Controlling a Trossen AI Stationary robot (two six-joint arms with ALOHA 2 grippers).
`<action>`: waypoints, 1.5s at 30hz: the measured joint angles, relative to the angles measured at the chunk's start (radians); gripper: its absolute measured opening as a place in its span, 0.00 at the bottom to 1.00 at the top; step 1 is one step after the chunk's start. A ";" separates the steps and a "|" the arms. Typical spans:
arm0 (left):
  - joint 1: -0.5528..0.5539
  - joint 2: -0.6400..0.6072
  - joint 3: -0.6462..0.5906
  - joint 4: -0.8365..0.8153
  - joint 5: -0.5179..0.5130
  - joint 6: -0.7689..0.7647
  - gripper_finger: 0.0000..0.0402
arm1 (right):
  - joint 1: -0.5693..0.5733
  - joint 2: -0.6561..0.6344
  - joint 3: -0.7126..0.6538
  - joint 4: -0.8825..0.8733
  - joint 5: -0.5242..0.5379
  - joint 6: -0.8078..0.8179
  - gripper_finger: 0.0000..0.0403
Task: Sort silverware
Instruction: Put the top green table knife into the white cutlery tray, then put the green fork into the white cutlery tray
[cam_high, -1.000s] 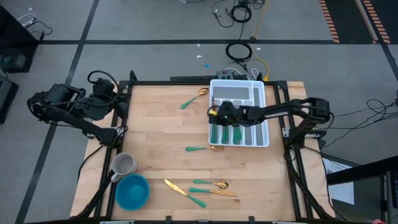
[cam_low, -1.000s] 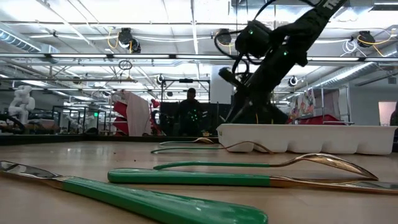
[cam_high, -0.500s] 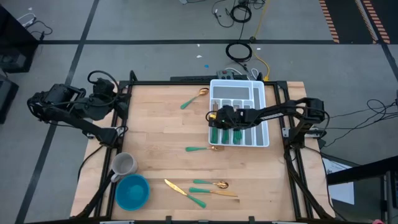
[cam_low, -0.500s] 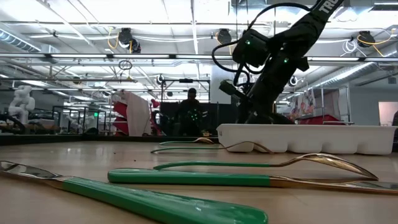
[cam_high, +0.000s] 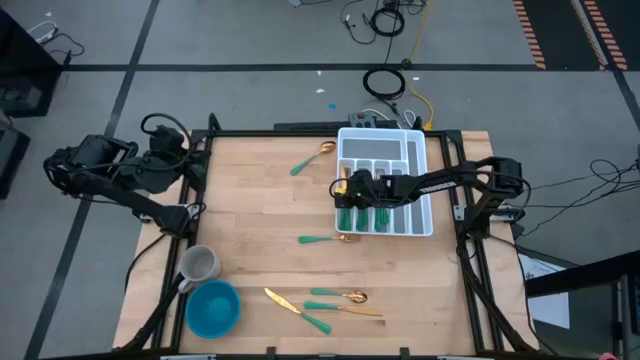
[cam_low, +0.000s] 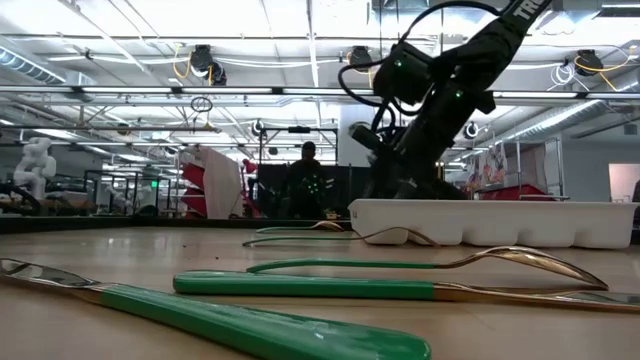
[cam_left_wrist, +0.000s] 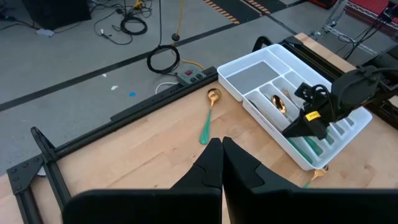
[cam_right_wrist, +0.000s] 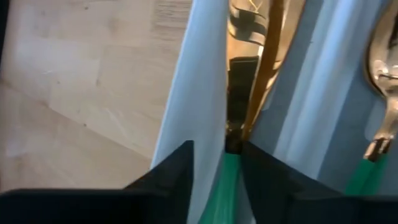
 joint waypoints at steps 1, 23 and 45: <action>0.000 0.000 0.000 0.000 0.000 -0.001 0.00 | 0.000 0.000 0.000 0.001 -0.003 0.000 0.35; 0.001 0.019 0.000 -0.008 0.011 0.053 0.06 | 0.081 -0.390 0.040 -0.108 -0.076 -0.518 0.53; 0.002 0.059 0.000 -0.008 0.021 0.052 0.06 | 0.268 0.308 0.820 -0.741 -0.077 -1.327 0.53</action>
